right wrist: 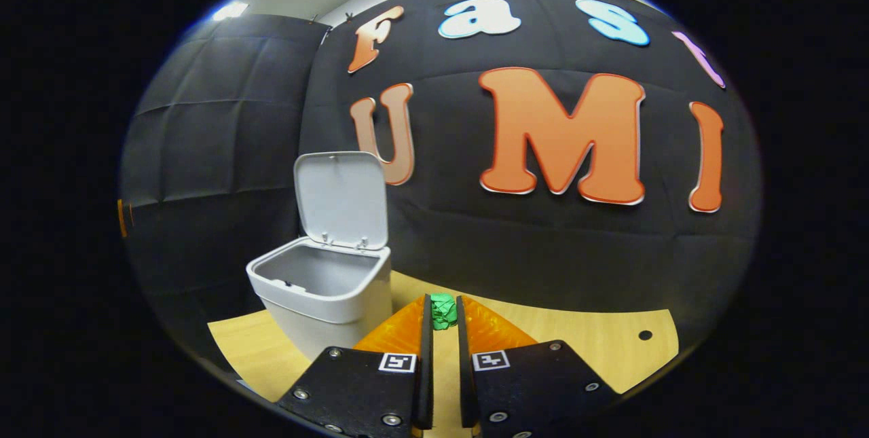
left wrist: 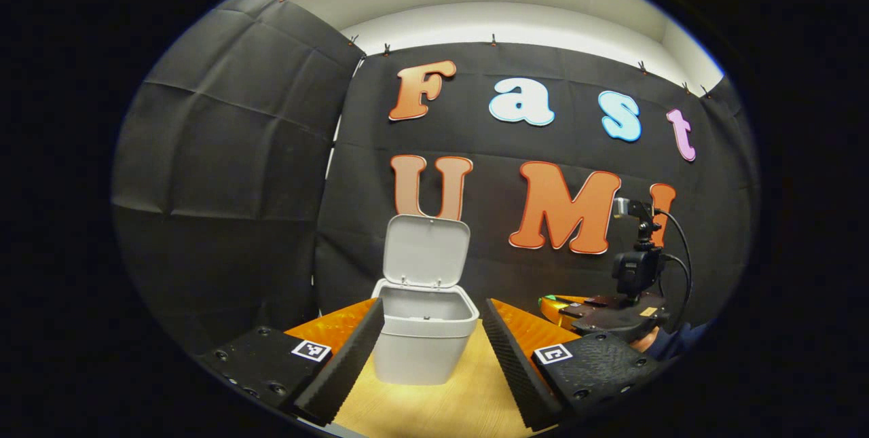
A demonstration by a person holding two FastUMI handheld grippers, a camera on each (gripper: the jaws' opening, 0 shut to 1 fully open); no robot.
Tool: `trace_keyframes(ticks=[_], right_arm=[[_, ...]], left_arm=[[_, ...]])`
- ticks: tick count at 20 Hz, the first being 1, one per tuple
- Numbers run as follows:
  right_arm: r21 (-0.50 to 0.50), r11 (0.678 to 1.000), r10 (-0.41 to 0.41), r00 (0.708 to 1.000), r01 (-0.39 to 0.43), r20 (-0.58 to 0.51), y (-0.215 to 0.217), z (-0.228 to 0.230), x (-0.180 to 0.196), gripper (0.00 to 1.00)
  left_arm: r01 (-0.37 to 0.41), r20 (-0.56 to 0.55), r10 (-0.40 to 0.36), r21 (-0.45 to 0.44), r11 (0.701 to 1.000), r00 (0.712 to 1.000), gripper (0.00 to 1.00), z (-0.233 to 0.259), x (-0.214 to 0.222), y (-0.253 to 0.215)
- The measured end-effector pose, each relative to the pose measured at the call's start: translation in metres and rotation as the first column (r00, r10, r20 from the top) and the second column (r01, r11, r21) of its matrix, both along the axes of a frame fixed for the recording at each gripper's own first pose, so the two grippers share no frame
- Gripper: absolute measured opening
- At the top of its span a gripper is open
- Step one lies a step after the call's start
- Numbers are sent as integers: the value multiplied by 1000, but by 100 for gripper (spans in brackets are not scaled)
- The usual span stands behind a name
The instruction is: Press the lid of the desktop garbage bin to open it, pick up the crumpled paper on the desktop and throw it into the bin, then pick up the pop can on the desktop and drop it into the bin, and finally close the garbage bin lid.
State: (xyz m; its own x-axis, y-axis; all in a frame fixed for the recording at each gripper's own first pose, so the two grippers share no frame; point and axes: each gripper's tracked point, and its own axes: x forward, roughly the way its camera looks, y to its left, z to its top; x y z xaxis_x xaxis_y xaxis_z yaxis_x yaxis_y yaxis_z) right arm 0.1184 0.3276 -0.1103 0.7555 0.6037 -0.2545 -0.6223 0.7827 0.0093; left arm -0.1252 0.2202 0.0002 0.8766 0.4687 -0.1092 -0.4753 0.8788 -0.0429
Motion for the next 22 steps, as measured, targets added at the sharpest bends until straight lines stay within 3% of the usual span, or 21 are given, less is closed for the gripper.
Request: trace_keyframes(ticks=[9,14,22], right_arm=[[9,994,113,994,-113,-13,116,8,-2,15],[7,995,103,994,-103,-27,156,0,12,16],[-29,991,129,991,-130,-24,186,-18,8,30]], left_arm=[[-166,0,166,-7,986,986,89,-5,-65,58],[-226,-8,226,-12,974,974,92,-10,-88,75],[-285,-11,284,-16,959,959,89,-14,-110,97]])
